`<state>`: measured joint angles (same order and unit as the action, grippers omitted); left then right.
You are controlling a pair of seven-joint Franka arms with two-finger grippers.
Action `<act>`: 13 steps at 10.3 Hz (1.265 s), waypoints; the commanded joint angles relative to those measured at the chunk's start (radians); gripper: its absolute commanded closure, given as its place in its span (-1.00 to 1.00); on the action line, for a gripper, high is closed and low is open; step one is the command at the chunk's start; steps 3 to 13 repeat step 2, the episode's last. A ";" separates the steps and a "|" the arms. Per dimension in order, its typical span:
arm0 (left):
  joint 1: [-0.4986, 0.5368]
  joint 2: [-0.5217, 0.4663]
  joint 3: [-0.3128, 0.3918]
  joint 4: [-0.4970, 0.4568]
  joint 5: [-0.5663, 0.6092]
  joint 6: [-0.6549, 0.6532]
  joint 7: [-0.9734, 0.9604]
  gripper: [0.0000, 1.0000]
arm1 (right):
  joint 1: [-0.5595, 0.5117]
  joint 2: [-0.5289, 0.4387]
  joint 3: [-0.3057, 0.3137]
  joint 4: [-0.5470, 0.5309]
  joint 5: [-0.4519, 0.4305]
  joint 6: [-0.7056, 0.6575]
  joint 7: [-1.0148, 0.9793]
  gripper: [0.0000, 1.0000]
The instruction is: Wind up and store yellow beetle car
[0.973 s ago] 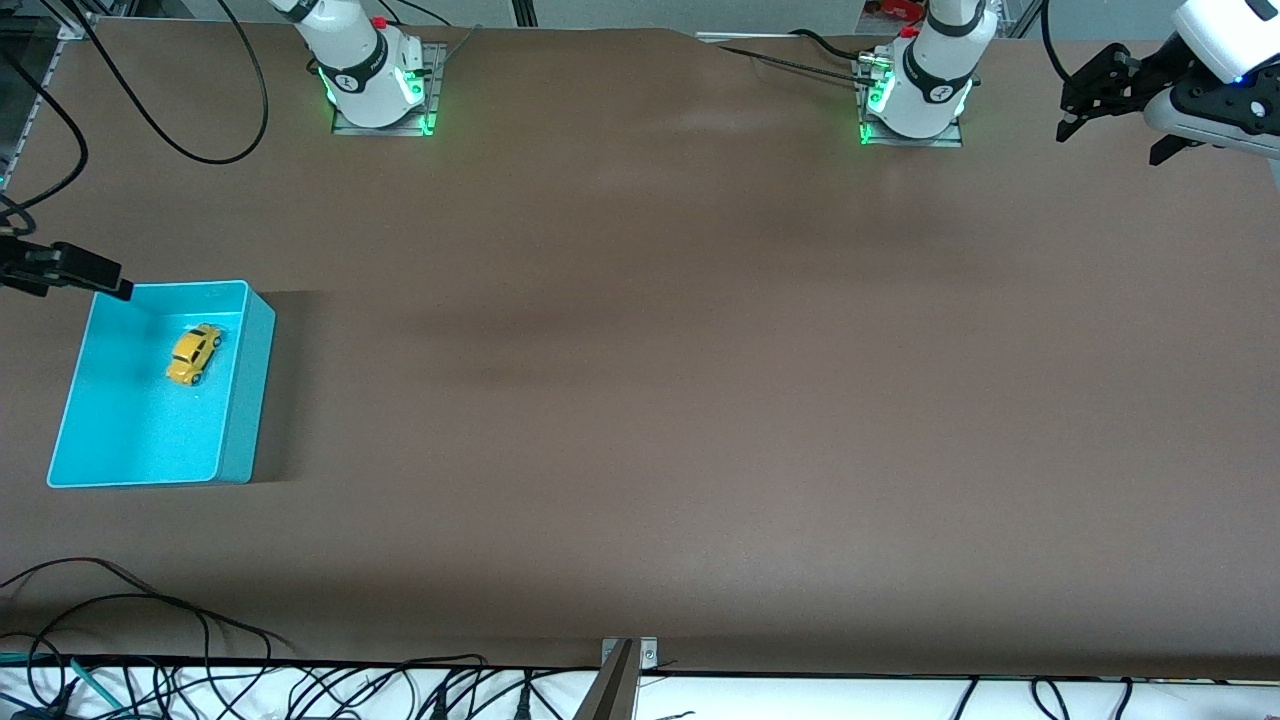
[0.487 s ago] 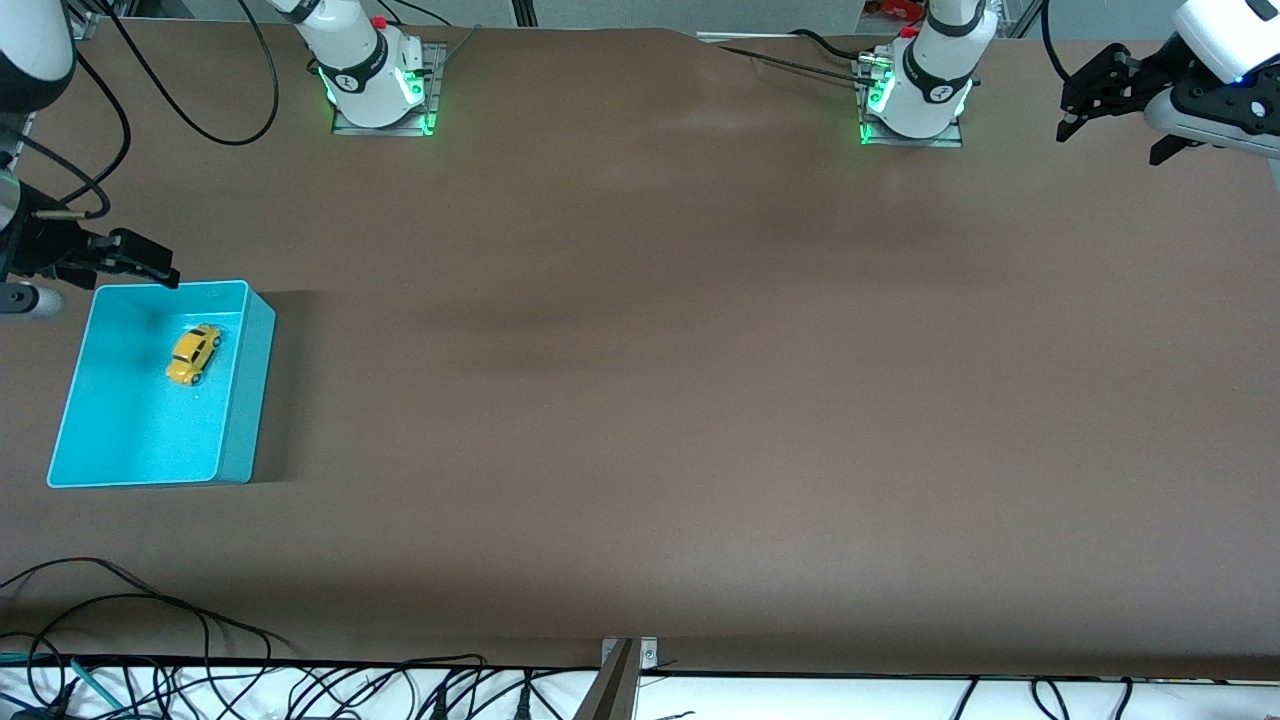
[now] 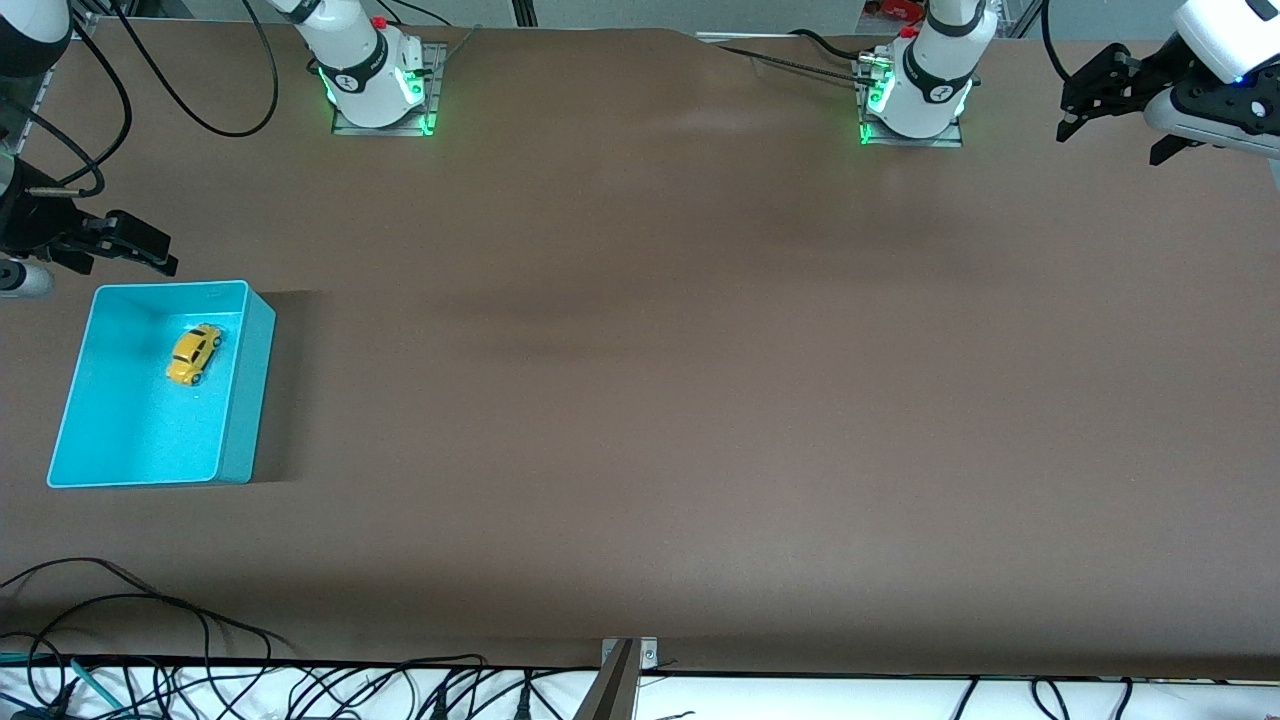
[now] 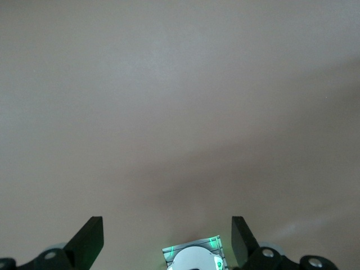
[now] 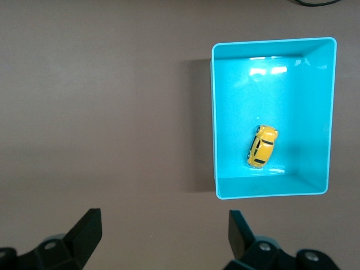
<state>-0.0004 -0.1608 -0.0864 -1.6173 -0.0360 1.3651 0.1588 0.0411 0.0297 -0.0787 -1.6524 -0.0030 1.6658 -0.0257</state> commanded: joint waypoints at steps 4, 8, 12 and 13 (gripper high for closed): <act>0.000 0.014 -0.004 0.031 0.018 -0.021 -0.012 -1.00 | -0.036 -0.063 0.045 -0.055 -0.006 0.012 0.018 -1.00; 0.000 0.014 -0.004 0.031 0.018 -0.021 -0.012 -1.00 | -0.036 -0.063 0.045 -0.055 -0.006 0.012 0.018 -1.00; 0.000 0.014 -0.004 0.031 0.018 -0.021 -0.012 -1.00 | -0.036 -0.063 0.045 -0.055 -0.006 0.012 0.018 -1.00; 0.000 0.014 -0.004 0.031 0.018 -0.021 -0.012 -1.00 | -0.036 -0.063 0.045 -0.055 -0.006 0.012 0.018 -1.00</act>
